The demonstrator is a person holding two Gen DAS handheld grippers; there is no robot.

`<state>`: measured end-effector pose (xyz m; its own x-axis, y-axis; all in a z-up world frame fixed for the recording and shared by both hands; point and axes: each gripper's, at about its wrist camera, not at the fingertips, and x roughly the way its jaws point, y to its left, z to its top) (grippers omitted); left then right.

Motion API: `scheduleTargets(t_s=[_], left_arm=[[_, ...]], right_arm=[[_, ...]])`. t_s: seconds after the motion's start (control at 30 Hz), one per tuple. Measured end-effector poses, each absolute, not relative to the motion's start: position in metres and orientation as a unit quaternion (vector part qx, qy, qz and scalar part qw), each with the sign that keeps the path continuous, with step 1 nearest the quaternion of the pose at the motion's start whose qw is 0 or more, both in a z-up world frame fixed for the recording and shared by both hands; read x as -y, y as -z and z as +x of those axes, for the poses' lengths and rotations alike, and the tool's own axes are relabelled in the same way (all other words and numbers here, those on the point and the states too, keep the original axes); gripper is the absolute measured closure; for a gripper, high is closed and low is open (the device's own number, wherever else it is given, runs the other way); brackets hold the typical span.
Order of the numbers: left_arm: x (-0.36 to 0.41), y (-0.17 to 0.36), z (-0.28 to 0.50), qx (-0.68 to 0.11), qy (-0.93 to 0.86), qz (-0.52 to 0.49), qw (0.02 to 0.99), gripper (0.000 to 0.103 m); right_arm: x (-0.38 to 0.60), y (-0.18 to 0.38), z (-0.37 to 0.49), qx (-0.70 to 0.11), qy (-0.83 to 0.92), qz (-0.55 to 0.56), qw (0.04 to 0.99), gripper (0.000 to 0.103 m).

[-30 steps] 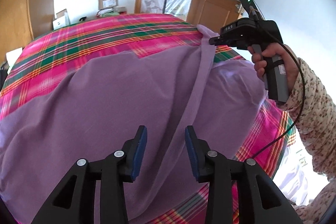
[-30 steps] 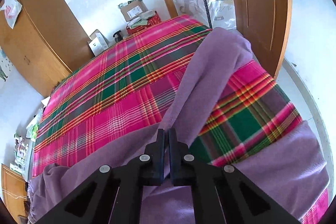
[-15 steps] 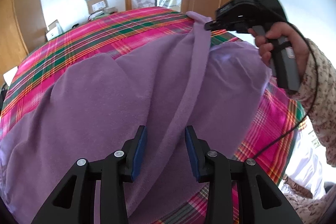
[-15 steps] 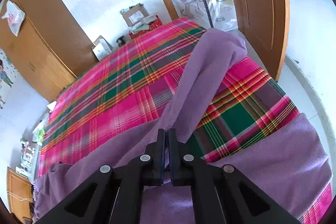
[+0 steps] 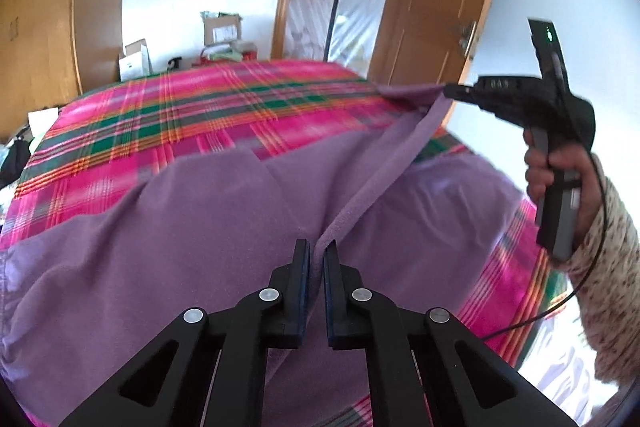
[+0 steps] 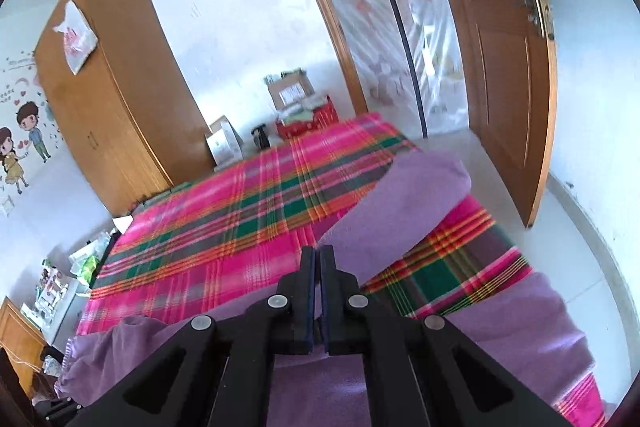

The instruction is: Fold clothes

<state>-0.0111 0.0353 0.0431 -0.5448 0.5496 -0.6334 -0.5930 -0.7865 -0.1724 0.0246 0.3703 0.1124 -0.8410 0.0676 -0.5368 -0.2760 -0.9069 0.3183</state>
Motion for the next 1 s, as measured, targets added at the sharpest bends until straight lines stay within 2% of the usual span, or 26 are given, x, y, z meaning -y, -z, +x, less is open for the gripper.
scheduleTargets(t_s=[0.4,1.0], left_arm=[[-0.039,-0.051,0.016,-0.045,-0.874,-0.338,0.347,0.096],[-0.049,-0.022,0.033,-0.083,-0.843,-0.386,0.365,0.096]], right_arm=[[-0.359,-0.127,0.088,-0.174,-0.951,-0.216,0.136,0.101],[-0.375,-0.056,0.143,-0.242,-0.919,-0.252,0.18,0.101]])
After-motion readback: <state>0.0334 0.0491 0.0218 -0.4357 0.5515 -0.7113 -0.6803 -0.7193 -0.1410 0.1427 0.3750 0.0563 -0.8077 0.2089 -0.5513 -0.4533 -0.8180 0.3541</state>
